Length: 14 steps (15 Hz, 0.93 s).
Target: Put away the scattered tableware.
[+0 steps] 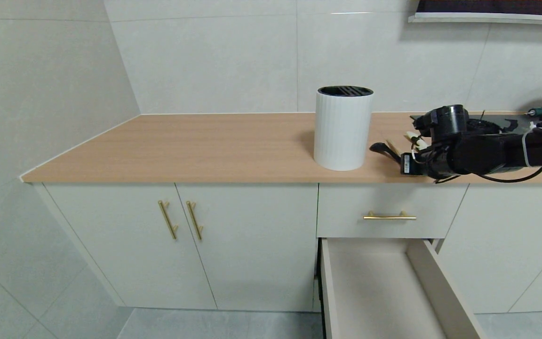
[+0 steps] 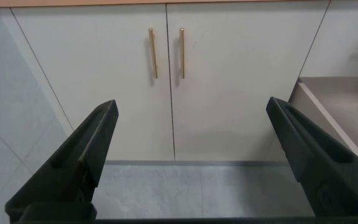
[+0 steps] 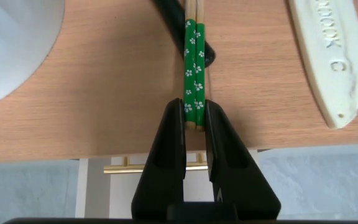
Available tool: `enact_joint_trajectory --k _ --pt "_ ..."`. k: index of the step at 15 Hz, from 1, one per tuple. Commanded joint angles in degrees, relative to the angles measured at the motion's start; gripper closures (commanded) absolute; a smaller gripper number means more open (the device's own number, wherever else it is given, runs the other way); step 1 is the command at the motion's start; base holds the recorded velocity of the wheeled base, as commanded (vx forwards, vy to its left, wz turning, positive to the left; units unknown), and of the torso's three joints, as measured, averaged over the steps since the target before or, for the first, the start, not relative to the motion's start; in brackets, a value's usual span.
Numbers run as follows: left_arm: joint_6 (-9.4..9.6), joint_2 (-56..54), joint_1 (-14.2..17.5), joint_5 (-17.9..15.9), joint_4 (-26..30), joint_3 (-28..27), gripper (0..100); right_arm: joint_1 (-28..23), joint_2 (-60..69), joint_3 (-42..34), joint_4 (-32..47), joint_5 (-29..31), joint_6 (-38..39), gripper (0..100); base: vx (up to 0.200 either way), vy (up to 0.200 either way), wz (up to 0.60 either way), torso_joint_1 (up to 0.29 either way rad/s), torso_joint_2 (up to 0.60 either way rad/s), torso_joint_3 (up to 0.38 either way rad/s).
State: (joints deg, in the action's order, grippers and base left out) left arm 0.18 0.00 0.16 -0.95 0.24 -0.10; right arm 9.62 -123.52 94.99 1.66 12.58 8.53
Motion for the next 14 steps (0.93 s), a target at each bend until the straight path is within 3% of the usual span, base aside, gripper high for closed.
enact_joint_trajectory --k 1,4,9,14 --pt "-0.01 0.00 0.02 -0.02 0.02 -0.08 0 -0.21 0.64 -0.07 0.10 -0.01 -0.01 100 0.000 0.000 0.00 0.000 0.00 0.000" --pt "-0.01 0.00 0.02 -0.02 0.02 0.01 0 -0.21 4.07 -1.74 0.72 -0.10 0.70 100 0.000 0.000 0.00 0.000 0.00 0.000" --pt "-0.01 0.00 0.02 -0.02 0.02 0.01 0 0.23 26.40 -18.26 4.23 -5.20 2.72 100 0.000 0.000 0.00 0.000 0.00 0.000" --pt "-0.01 0.00 0.02 -0.02 0.02 -0.08 0 0.14 38.96 -21.69 20.31 -14.87 3.16 100 0.000 0.000 0.00 0.000 0.00 0.000"
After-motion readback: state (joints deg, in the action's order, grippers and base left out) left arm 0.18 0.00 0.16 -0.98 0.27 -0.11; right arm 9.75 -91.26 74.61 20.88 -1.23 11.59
